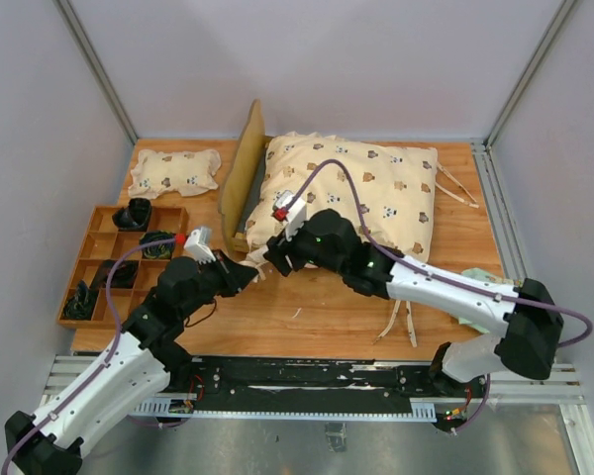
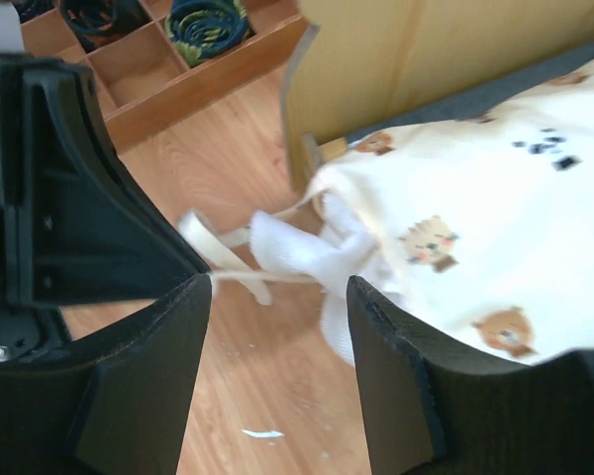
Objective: Set up the pet bed
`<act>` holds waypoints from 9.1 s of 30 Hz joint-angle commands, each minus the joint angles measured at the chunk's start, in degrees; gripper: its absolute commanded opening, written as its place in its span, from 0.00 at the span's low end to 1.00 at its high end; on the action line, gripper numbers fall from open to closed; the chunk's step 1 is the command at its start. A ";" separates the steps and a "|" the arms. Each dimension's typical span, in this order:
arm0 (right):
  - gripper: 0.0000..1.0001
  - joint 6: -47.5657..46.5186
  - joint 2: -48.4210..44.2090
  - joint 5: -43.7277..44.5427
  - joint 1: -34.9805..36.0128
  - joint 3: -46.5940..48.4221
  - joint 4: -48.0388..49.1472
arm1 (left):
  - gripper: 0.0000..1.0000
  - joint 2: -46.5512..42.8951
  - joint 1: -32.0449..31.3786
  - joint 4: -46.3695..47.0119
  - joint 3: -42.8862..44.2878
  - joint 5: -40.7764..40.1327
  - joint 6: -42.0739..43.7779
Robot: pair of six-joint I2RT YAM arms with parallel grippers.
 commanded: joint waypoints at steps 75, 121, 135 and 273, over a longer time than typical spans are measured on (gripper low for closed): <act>0.40 -96.29 27.67 -10.69 12.67 1.91 0.40 | 0.00 12.15 12.65 1.40 8.74 -2.55 6.16; 0.00 -54.63 19.18 -10.39 9.88 -7.60 26.69 | 0.00 13.54 16.14 -0.77 4.83 -1.39 6.35; 0.00 -6.23 5.08 4.65 4.05 -22.08 31.09 | 0.00 11.02 16.18 3.52 -6.22 -3.53 -0.22; 0.00 -19.52 10.99 -9.99 -0.39 -8.15 18.78 | 0.33 -6.88 16.14 12.55 -13.96 10.39 4.48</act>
